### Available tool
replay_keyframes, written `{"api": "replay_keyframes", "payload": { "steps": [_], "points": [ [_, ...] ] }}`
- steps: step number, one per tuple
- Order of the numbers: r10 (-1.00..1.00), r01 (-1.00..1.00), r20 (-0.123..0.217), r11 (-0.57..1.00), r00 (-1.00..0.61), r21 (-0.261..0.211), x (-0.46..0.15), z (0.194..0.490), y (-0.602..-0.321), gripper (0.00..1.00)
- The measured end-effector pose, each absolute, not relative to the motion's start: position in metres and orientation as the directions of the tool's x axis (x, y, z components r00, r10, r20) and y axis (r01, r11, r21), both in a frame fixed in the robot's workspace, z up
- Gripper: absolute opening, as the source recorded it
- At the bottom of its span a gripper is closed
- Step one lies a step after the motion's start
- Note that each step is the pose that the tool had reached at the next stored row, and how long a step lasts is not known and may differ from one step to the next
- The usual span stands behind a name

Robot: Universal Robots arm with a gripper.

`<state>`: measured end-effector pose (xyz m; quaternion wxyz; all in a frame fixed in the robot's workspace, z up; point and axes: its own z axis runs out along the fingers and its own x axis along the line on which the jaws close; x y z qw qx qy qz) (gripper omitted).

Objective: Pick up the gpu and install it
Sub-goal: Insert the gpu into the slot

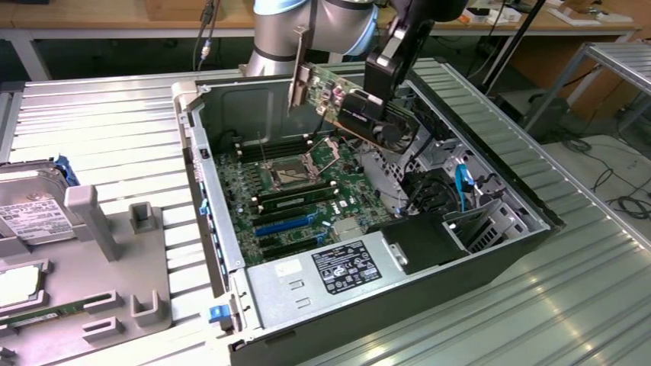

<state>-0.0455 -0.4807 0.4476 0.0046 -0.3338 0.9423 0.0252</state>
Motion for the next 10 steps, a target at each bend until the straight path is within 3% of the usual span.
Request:
{"api": "replay_keyframes", "payload": {
  "steps": [10],
  "points": [
    [-0.674,-0.674,-0.026,0.737,-0.738,0.044,-0.0455,0.4476,-0.4807,0.27]
  ]
}}
